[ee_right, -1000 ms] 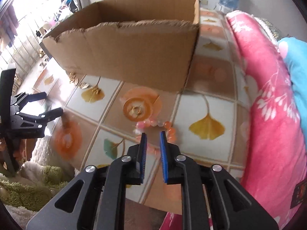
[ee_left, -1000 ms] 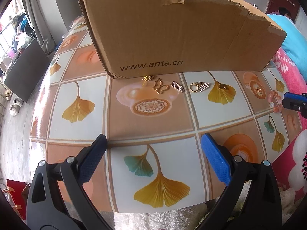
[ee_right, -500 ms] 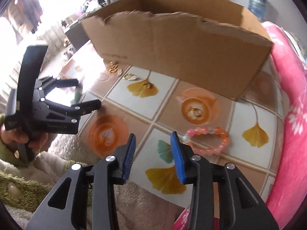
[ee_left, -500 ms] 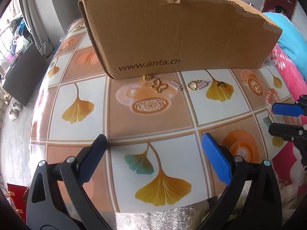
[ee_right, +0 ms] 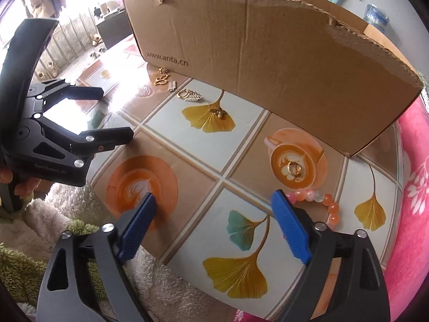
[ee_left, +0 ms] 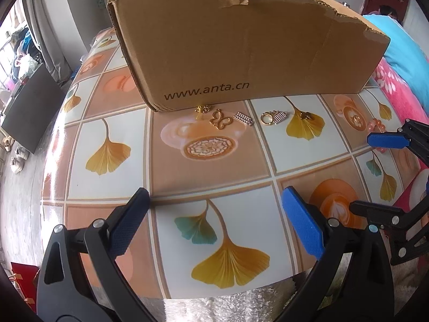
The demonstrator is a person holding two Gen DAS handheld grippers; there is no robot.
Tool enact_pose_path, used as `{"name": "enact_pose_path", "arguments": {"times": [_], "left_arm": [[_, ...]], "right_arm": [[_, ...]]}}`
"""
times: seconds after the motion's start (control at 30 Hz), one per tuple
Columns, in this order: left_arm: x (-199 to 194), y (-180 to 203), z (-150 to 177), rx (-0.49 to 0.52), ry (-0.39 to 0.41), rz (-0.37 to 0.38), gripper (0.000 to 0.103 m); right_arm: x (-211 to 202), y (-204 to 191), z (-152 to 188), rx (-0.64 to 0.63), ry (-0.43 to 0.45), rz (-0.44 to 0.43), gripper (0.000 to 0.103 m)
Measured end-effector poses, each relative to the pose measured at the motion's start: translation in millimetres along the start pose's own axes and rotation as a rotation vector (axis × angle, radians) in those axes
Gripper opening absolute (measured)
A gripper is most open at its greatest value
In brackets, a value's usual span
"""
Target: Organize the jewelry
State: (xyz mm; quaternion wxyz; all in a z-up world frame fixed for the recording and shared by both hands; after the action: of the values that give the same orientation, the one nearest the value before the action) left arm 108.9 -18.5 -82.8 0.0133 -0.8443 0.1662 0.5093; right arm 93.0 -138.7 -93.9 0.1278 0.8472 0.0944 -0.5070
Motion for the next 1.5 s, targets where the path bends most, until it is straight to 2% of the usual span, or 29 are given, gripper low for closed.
{"name": "enact_pose_path", "arguments": {"times": [0.1, 0.4, 0.73, 0.83, 1.1, 1.27, 1.33, 1.5], "left_arm": [[0, 1, -1, 0.003, -0.004, 0.002, 0.096], [1, 0, -1, 0.015, -0.001, 0.008, 0.096], [1, 2, -2, 0.026, 0.005, 0.013, 0.096], [1, 2, -2, 0.035, 0.002, 0.019, 0.096], [1, 3, -3, 0.048, 0.002, 0.028, 0.096], [2, 3, -4, 0.055, 0.007, 0.031, 0.096], [3, 2, -5, 0.055, 0.008, 0.031, 0.096], [3, 2, -5, 0.057, 0.009, 0.032, 0.096]], "right_arm": [[2, -2, 0, -0.009, -0.01, -0.005, 0.097], [1, -1, 1, 0.014, 0.007, -0.032, 0.097], [-4, 4, 5, -0.035, 0.004, -0.029, 0.097], [-10, 13, 2, 0.045, -0.001, -0.021, 0.097], [-39, 62, -14, 0.29, 0.123, -0.029, 0.096], [-33, 75, -19, 0.306, 0.108, -0.005, 0.069], [-27, 76, -19, 0.307, 0.087, -0.014, 0.055], [-14, 74, -17, 0.278, 0.054, 0.002, 0.038]]}}
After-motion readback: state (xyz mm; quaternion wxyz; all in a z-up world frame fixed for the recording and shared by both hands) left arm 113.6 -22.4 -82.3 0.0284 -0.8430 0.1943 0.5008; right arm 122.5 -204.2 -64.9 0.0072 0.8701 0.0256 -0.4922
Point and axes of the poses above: each gripper's, at about its wrist camera, not at the fingertips, and x roughly the way its jaws point, y to its right, z to its underside, the point moved 5 cm from there along x, roughly the way its jaws point, and after that the axes turned 10 degrees about z, right-handed, at the moved point
